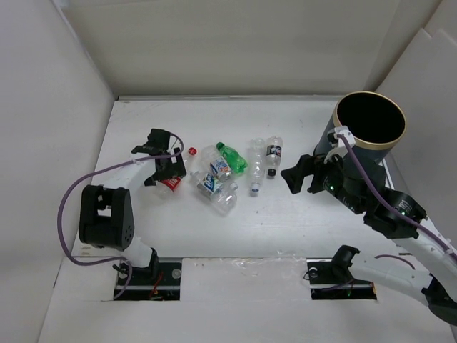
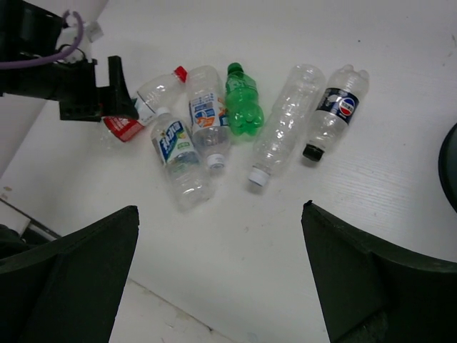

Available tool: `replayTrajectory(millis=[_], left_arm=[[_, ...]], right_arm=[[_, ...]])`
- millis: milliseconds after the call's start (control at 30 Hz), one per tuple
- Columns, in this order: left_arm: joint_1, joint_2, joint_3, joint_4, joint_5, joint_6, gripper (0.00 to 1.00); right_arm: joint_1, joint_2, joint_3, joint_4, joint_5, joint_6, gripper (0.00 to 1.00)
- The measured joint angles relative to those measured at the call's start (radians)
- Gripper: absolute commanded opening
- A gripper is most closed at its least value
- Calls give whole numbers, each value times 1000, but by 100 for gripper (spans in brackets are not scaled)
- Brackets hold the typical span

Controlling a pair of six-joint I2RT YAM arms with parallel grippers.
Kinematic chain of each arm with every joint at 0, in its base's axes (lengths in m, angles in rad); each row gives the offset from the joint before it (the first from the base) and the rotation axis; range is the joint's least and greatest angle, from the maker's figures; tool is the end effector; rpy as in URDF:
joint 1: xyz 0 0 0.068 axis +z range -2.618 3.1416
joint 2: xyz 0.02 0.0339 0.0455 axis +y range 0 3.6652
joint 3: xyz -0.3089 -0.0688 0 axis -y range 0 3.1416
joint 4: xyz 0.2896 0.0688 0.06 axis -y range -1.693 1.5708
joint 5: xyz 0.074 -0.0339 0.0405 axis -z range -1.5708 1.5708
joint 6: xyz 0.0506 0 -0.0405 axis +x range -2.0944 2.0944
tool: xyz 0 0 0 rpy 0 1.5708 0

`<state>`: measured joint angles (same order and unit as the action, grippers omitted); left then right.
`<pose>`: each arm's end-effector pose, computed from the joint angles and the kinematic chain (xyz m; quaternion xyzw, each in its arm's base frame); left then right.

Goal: Put the plastic bottles in the bin

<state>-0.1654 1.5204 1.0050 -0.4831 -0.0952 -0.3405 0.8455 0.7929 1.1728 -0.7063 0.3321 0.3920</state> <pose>0.3493 -0.0534 0.2269 -0.0972 0.9534 -0.0264 0.2844 0.1220 0.1128 0.4576 -0.0863 0.8026 0.2240 0.5461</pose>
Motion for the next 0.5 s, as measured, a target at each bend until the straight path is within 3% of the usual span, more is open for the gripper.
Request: replayTrajectory(millis=[100, 300, 400, 433, 467, 500], left_arm=[[9, 58, 0, 12, -14, -5, 100], [10, 170, 10, 22, -45, -37, 87], [10, 172, 10, 23, -54, -55, 61], [8, 172, 10, 24, -60, -60, 49], [7, 171, 10, 23, -66, -64, 30], [6, 171, 10, 23, -73, -73, 22]], right_arm=[[0, -9, -5, 27, -29, -1, 99], [0, -19, -10, 57, -61, -1, 99], [0, -23, -11, 71, -75, -1, 99], [0, -24, -11, 74, -79, -1, 99], [0, -25, -11, 78, -80, -1, 99], [0, -26, -11, 81, -82, -1, 99]])
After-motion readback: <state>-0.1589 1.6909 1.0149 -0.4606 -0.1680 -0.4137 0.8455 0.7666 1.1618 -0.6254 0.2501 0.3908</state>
